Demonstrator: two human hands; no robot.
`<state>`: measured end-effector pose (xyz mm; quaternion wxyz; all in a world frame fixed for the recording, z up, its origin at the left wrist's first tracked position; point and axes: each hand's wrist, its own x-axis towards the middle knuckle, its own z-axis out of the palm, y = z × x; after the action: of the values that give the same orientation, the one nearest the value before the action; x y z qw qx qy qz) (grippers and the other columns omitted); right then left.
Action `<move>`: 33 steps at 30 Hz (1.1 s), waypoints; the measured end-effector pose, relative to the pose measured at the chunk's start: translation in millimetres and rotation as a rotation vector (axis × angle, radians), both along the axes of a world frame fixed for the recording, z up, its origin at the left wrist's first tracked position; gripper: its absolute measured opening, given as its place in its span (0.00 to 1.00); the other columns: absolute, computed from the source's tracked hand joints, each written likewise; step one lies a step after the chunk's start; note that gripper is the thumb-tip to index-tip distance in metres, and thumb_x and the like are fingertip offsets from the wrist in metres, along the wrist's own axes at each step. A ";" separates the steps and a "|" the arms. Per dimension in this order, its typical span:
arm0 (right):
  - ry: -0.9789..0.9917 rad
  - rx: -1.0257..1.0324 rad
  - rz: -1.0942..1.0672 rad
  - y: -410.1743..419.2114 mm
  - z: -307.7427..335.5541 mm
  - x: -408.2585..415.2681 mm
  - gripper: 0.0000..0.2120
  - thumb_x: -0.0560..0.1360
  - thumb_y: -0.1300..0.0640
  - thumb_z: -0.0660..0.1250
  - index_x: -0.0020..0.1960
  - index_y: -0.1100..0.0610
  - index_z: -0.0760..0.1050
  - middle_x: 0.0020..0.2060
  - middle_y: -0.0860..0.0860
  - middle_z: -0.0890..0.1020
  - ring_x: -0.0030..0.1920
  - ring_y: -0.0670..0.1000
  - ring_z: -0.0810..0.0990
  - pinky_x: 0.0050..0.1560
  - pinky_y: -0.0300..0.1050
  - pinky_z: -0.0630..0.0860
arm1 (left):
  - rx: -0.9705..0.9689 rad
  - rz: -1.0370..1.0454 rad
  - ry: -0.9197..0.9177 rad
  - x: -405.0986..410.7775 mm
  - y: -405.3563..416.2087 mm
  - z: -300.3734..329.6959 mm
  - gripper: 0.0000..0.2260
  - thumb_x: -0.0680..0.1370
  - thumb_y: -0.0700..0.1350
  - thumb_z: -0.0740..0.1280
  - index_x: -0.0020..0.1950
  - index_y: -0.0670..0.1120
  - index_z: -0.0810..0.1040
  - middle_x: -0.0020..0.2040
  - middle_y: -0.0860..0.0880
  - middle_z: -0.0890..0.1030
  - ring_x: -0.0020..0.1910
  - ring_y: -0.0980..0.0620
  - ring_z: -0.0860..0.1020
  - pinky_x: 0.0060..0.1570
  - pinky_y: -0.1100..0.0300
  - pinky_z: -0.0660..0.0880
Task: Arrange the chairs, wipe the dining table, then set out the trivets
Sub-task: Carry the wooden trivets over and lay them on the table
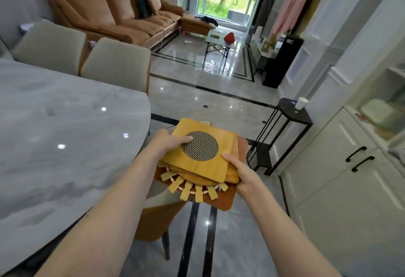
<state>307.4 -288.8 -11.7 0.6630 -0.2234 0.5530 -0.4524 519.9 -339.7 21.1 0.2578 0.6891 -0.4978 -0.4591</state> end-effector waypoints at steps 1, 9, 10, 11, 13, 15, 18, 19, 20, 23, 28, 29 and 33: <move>0.013 0.001 0.031 -18.9 0.0 -16.2 0.17 0.72 0.58 0.71 0.59 0.56 0.75 0.51 0.57 0.83 0.50 0.57 0.81 0.50 0.53 0.78 | 0.003 0.032 0.022 -15.4 -14.5 -2.0 0.34 0.70 0.58 0.73 0.68 0.40 0.69 0.66 0.42 0.72 0.64 0.42 0.71 0.54 0.53 0.69; 0.047 0.018 0.279 -145.3 12.3 -89.7 0.16 0.73 0.58 0.70 0.60 0.55 0.74 0.53 0.57 0.82 0.50 0.56 0.81 0.43 0.50 0.79 | 0.056 0.233 0.108 -75.1 -88.1 1.9 0.37 0.69 0.59 0.73 0.70 0.39 0.68 0.68 0.42 0.71 0.65 0.43 0.71 0.54 0.53 0.69; 0.034 0.017 0.323 -161.1 11.4 -91.3 0.18 0.72 0.58 0.71 0.61 0.55 0.74 0.55 0.58 0.82 0.53 0.57 0.81 0.45 0.50 0.79 | 0.066 0.279 0.119 -75.8 -95.5 0.6 0.39 0.68 0.59 0.74 0.71 0.40 0.66 0.70 0.42 0.69 0.66 0.42 0.69 0.58 0.51 0.69; 0.033 0.011 0.359 -174.5 10.4 -90.0 0.21 0.70 0.58 0.71 0.63 0.56 0.74 0.56 0.58 0.82 0.55 0.58 0.81 0.46 0.51 0.79 | 0.076 0.318 0.130 -73.5 -102.1 -0.7 0.41 0.68 0.59 0.74 0.72 0.40 0.64 0.71 0.42 0.68 0.67 0.42 0.69 0.60 0.50 0.68; 0.032 -0.001 0.412 -201.1 5.1 -83.2 0.27 0.66 0.56 0.73 0.64 0.56 0.73 0.56 0.58 0.82 0.56 0.58 0.81 0.48 0.52 0.79 | 0.082 0.380 0.157 -64.3 -114.9 -3.5 0.42 0.66 0.59 0.75 0.72 0.41 0.65 0.71 0.42 0.68 0.67 0.42 0.69 0.61 0.49 0.69; 0.028 0.008 0.480 -230.8 1.7 -67.8 0.30 0.64 0.56 0.75 0.65 0.57 0.73 0.56 0.58 0.82 0.56 0.58 0.81 0.49 0.52 0.80 | 0.087 0.456 0.178 -49.6 -130.3 -6.5 0.42 0.65 0.59 0.76 0.71 0.40 0.66 0.70 0.42 0.69 0.66 0.42 0.70 0.59 0.50 0.70; 0.029 0.013 0.582 -270.5 -3.8 -40.0 0.28 0.65 0.56 0.74 0.64 0.57 0.74 0.56 0.58 0.82 0.54 0.57 0.81 0.47 0.51 0.81 | 0.113 0.546 0.239 -26.2 -146.1 -11.0 0.41 0.66 0.56 0.77 0.71 0.40 0.65 0.69 0.42 0.70 0.65 0.41 0.71 0.57 0.50 0.71; 0.028 0.014 0.628 -285.0 -5.4 -24.7 0.29 0.65 0.56 0.74 0.64 0.57 0.74 0.56 0.58 0.82 0.53 0.57 0.82 0.44 0.50 0.81 | 0.122 0.583 0.268 -14.4 -150.7 -13.5 0.41 0.65 0.56 0.77 0.71 0.40 0.65 0.69 0.41 0.70 0.65 0.41 0.72 0.56 0.50 0.71; 0.021 0.016 0.671 -295.8 -5.9 -12.3 0.29 0.65 0.56 0.74 0.65 0.56 0.74 0.56 0.58 0.83 0.51 0.56 0.83 0.42 0.49 0.82 | 0.134 0.606 0.294 -4.5 -153.9 -15.4 0.41 0.65 0.56 0.77 0.71 0.40 0.65 0.69 0.41 0.71 0.64 0.41 0.72 0.55 0.50 0.72; 0.033 0.011 0.806 -326.9 -11.0 32.0 0.29 0.65 0.55 0.75 0.65 0.56 0.73 0.54 0.57 0.83 0.51 0.55 0.83 0.45 0.49 0.81 | 0.169 0.683 0.363 28.0 -158.1 -21.1 0.41 0.66 0.57 0.76 0.71 0.41 0.64 0.67 0.41 0.72 0.62 0.40 0.74 0.55 0.49 0.73; 0.051 0.040 1.002 -356.7 -24.1 104.0 0.32 0.63 0.55 0.77 0.65 0.57 0.72 0.56 0.58 0.82 0.55 0.58 0.81 0.53 0.54 0.78 | 0.156 0.837 0.451 72.2 -146.5 -37.8 0.38 0.66 0.57 0.75 0.70 0.43 0.66 0.64 0.41 0.75 0.58 0.41 0.76 0.56 0.48 0.75; 0.069 0.053 1.039 -358.4 -26.3 117.0 0.32 0.63 0.54 0.76 0.65 0.57 0.72 0.55 0.58 0.83 0.55 0.58 0.81 0.52 0.54 0.79 | 0.155 0.868 0.474 78.2 -142.4 -41.7 0.36 0.67 0.56 0.75 0.69 0.43 0.68 0.63 0.42 0.76 0.57 0.42 0.77 0.55 0.49 0.75; 0.128 0.097 1.221 -364.8 -38.8 172.7 0.26 0.65 0.54 0.74 0.62 0.57 0.74 0.54 0.57 0.83 0.54 0.57 0.81 0.51 0.52 0.78 | 0.085 1.057 0.583 98.7 -122.1 -59.7 0.27 0.70 0.51 0.74 0.66 0.44 0.71 0.59 0.42 0.79 0.54 0.43 0.78 0.57 0.49 0.75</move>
<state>480.1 -653.6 -50.6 0.7772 -0.4963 0.3837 0.0490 618.6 -461.9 -38.6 0.5489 0.6987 0.0221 -0.4582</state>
